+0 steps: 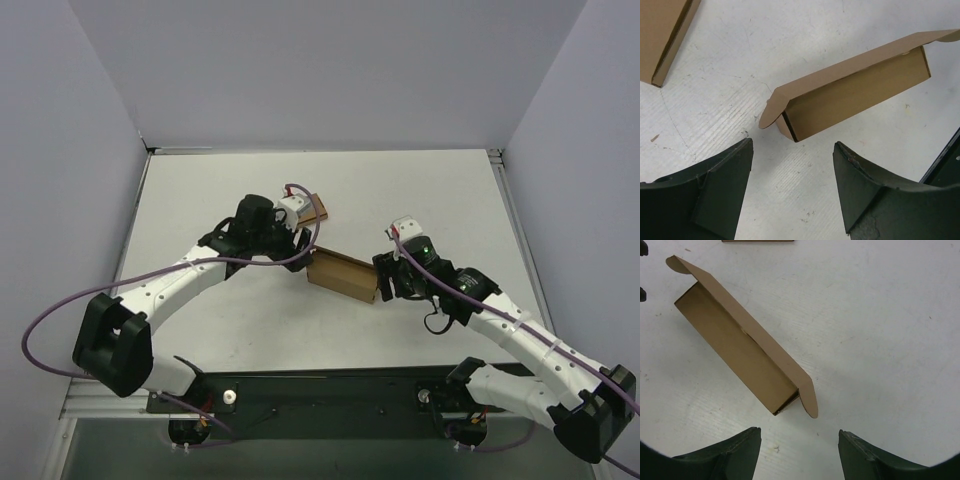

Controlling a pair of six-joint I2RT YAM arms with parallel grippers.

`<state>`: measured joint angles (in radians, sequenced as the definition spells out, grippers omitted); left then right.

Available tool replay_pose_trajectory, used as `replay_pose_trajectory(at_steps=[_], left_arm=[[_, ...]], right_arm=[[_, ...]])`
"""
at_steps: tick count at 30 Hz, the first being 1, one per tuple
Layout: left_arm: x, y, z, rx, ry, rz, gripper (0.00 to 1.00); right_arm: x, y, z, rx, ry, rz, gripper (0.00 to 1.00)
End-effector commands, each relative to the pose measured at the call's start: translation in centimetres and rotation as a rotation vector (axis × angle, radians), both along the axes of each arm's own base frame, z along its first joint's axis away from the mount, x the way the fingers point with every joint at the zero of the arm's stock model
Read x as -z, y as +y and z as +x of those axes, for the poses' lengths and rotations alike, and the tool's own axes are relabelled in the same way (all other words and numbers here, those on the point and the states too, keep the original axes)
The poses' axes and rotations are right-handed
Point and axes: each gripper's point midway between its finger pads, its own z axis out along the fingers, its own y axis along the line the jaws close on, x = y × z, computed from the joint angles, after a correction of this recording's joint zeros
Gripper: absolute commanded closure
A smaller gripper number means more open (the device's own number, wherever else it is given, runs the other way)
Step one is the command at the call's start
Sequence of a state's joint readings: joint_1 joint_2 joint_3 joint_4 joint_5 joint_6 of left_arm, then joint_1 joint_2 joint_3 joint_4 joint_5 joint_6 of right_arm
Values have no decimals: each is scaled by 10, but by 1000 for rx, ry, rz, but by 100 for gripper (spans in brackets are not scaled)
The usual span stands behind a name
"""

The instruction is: Fold the paper box

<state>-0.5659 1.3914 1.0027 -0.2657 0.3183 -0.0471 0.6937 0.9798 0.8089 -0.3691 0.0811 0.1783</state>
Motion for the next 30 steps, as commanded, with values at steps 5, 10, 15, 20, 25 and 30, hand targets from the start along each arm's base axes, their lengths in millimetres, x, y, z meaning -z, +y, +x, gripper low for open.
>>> replay_pose_trajectory(at_steps=[5, 10, 15, 20, 25, 30], left_arm=[[-21, -11, 35, 3, -92, -24, 26], [-14, -11, 42, -12, -96, -11, 28], [-7, -12, 45, -12, -77, 0, 34], [1, -11, 47, -18, -71, 8, 38], [7, -10, 49, -28, -53, 22, 44], [9, -11, 49, -28, -48, 19, 50]], right_arm=[[9, -9, 10, 89, 30, 19, 41], [12, -3, 14, 75, 40, 30, 50], [18, -1, 15, 71, 59, 22, 55], [27, -1, 17, 76, 67, 8, 57], [28, 1, 19, 77, 78, 9, 60], [32, 2, 21, 81, 93, 2, 62]])
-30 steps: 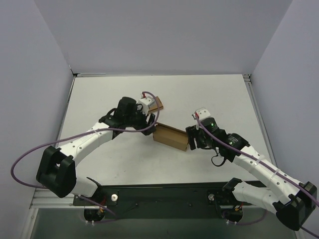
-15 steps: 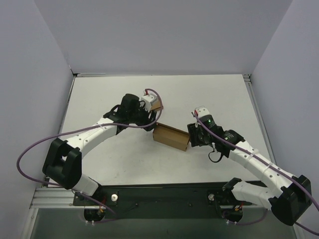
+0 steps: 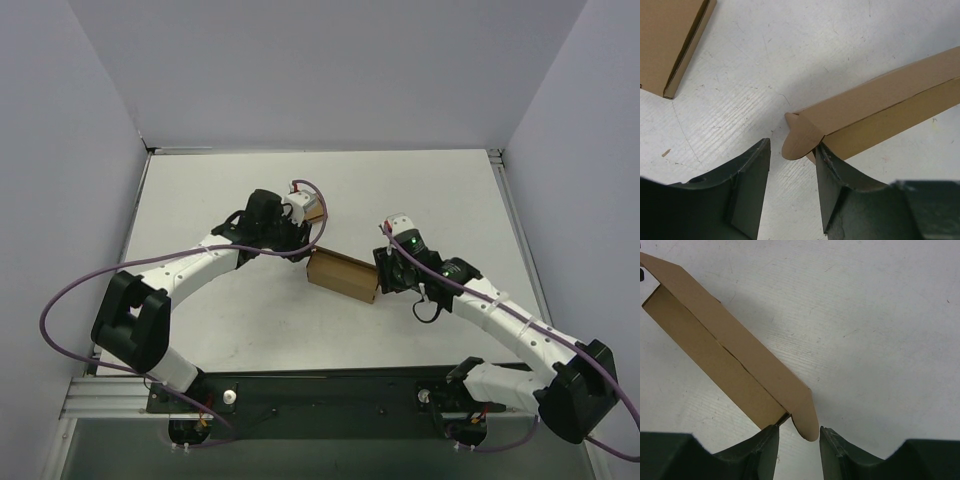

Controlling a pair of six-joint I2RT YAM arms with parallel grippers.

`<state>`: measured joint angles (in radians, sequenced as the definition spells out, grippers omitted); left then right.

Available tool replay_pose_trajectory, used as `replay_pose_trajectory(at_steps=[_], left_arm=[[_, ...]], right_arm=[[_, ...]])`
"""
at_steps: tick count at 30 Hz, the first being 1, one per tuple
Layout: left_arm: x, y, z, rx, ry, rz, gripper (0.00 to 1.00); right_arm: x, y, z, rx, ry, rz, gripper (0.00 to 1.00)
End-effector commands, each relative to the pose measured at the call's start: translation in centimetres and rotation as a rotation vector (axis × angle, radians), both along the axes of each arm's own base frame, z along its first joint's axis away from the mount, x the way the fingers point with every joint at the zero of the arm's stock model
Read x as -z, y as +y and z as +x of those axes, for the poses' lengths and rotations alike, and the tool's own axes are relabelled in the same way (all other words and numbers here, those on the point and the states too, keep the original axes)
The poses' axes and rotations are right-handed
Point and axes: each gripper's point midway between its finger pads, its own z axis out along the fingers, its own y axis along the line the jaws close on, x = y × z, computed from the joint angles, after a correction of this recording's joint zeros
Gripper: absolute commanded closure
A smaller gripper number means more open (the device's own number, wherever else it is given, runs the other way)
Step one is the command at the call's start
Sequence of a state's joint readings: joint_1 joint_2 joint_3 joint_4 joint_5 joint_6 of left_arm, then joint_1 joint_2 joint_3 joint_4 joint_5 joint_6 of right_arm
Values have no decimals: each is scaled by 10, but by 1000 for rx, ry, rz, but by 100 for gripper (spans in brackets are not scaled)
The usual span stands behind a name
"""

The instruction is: Fold the paper box

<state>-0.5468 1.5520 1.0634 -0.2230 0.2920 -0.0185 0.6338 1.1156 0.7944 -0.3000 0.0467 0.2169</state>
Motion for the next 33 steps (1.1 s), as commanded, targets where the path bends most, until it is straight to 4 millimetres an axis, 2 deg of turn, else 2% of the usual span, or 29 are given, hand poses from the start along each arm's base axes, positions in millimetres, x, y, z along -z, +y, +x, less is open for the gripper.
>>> replay_pose_trajectory(at_steps=[1, 7, 10, 13, 17, 20, 22, 25, 33], left_arm=[[-22, -7, 16, -1, -67, -42, 51], [-22, -8, 17, 0, -64, -45, 56], [-23, -11, 16, -1, -55, -58, 61], [-24, -14, 15, 0, -38, -77, 70], [-32, -17, 13, -6, -30, -106, 84], [-36, -19, 14, -27, -15, -131, 92], [-38, -18, 15, -70, 13, -146, 99], [-41, -19, 15, -106, 45, -158, 100], [-39, -15, 8, -164, 85, -168, 100]], right_arm=[[1, 1, 5, 18, 6, 3, 62], [8, -2, 6, 34, 22, -23, 68], [7, -1, 5, 29, 30, -24, 76], [4, -1, 7, 25, 27, -25, 80], [4, -2, 8, 24, 27, -41, 95], [4, -1, 8, 19, 27, -47, 100], [4, 0, 8, 13, 21, -64, 100], [1, -2, 12, 23, -5, -120, 100], [-2, 7, 11, 4, -14, -179, 100]])
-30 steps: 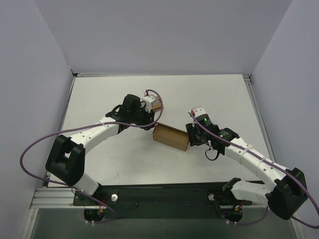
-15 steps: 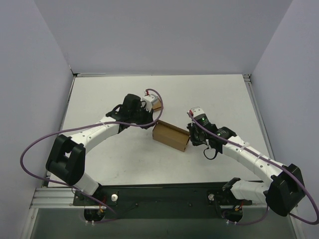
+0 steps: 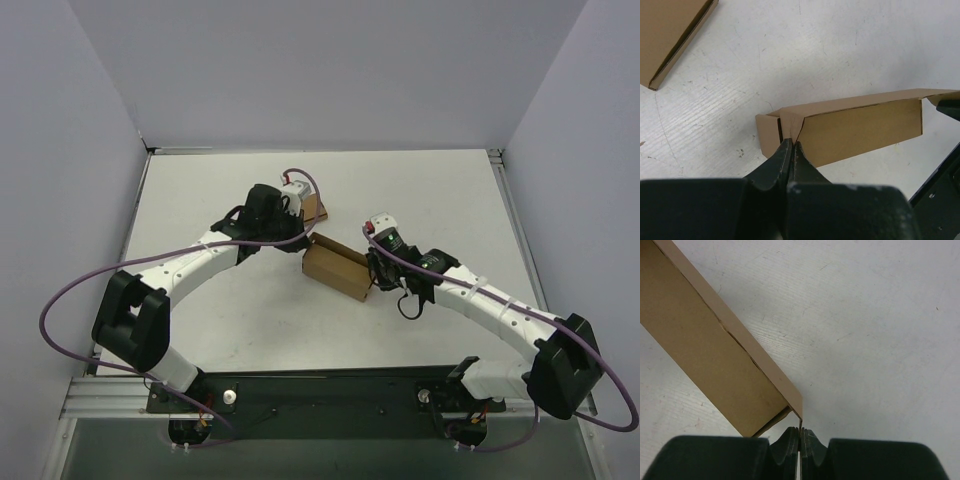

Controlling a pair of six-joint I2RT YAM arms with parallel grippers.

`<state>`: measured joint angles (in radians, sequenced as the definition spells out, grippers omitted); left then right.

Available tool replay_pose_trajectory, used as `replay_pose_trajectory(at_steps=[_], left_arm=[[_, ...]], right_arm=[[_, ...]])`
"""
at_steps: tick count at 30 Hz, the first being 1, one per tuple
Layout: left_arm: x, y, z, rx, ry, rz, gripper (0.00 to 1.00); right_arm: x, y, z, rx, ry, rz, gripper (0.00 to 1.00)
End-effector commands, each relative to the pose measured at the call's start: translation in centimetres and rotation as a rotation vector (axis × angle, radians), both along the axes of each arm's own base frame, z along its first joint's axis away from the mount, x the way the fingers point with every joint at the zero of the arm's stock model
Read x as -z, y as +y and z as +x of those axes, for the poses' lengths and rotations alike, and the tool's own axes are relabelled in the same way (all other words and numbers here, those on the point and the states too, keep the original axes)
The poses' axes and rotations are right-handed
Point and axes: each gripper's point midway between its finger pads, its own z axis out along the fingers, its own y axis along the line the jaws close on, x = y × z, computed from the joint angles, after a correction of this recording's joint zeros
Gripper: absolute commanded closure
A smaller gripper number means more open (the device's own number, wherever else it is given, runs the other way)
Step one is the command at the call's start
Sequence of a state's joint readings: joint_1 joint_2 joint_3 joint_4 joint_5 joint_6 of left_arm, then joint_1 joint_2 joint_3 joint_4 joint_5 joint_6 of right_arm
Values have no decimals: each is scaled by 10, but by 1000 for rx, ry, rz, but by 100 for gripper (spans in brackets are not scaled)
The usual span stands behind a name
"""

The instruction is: Fold the paper box

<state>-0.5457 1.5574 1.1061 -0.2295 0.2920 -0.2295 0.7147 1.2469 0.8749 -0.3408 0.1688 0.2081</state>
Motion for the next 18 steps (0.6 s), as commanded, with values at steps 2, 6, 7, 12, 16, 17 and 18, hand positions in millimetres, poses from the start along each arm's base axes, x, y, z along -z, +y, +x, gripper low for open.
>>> replay_pose_trajectory(at_steps=[2, 6, 7, 12, 16, 17, 18], left_arm=[[-15, 1, 5, -51, -17, -9, 100], [0, 12, -2, -66, 7, 63, 100], [5, 16, -4, -70, 12, 83, 100], [23, 25, -17, -63, 45, 130, 100], [26, 14, -26, -32, 47, 133, 100], [28, 9, -29, -24, 49, 133, 100], [28, 7, -31, -19, 53, 131, 100]], right_arm=[[-11, 0, 4, 18, -25, -36, 100], [-11, 0, 3, 24, -22, -26, 100], [-12, 0, 2, 24, -21, -24, 100], [-15, 4, 2, 25, 3, 30, 100], [-17, 12, 4, 28, 28, 83, 100], [-19, 14, 6, 35, 29, 95, 100], [-19, 15, 6, 36, 32, 98, 100]])
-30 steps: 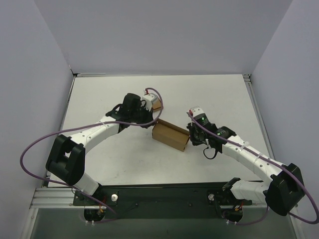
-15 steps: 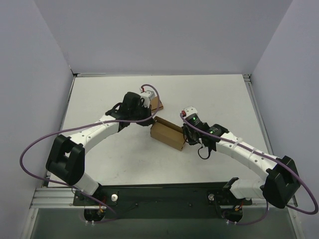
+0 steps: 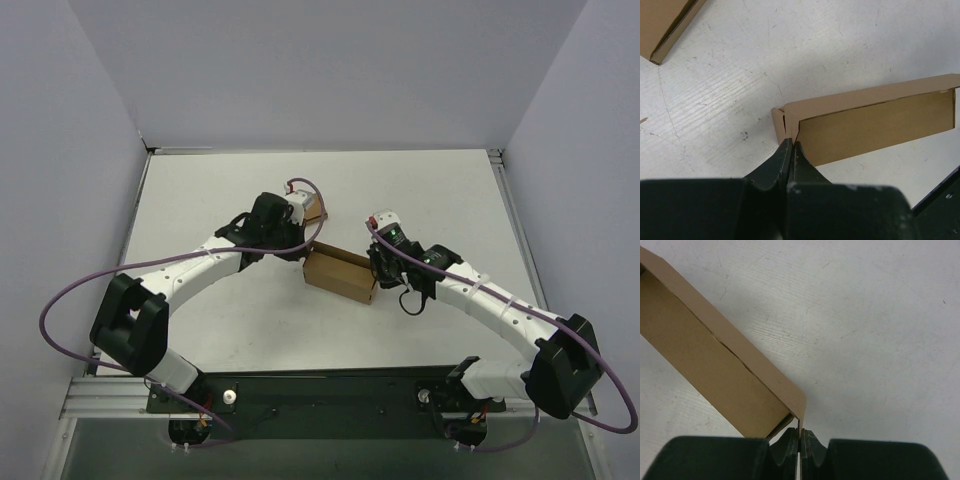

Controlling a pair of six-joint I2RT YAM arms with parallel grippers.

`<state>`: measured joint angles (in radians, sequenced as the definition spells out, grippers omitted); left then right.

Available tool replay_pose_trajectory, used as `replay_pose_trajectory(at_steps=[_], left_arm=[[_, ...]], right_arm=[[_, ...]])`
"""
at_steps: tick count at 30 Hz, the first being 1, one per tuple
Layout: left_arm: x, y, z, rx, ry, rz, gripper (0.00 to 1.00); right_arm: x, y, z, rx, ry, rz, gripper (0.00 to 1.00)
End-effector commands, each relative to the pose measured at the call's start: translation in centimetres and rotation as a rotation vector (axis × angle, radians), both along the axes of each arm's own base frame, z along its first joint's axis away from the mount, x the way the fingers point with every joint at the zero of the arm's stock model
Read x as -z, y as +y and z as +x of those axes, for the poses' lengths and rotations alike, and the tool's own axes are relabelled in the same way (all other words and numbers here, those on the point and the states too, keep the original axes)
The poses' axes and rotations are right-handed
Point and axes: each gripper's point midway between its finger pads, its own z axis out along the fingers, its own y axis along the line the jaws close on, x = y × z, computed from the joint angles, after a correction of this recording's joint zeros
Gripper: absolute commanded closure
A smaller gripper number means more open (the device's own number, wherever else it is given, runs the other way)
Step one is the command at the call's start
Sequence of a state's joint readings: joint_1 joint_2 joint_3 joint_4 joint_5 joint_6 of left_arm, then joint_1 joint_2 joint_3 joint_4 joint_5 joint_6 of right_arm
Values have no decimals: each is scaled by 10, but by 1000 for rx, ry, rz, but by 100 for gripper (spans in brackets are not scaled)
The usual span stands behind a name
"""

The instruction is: Fold the paper box

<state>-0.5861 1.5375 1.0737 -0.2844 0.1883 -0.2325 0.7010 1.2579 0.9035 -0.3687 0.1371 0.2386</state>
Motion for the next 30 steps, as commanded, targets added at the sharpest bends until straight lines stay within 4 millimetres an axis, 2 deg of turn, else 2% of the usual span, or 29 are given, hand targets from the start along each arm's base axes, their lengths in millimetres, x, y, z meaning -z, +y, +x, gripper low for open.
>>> replay_pose_trajectory(at_steps=[1, 15, 22, 26, 30], left_arm=[[11, -5, -19, 19, 38, 31, 100], [17, -18, -36, 47, 62, 28, 100], [17, -22, -42, 70, 64, 36, 100], [16, -23, -44, 77, 63, 37, 100], [16, -23, -45, 79, 62, 40, 100]], right_arm=[[-15, 14, 7, 20, 7, 72, 100], [-21, 45, 15, 77, 103, 345, 100], [-23, 54, 22, 115, 120, 445, 100], [-19, 53, 22, 121, 127, 443, 100], [-8, 43, 16, 130, 123, 391, 100]])
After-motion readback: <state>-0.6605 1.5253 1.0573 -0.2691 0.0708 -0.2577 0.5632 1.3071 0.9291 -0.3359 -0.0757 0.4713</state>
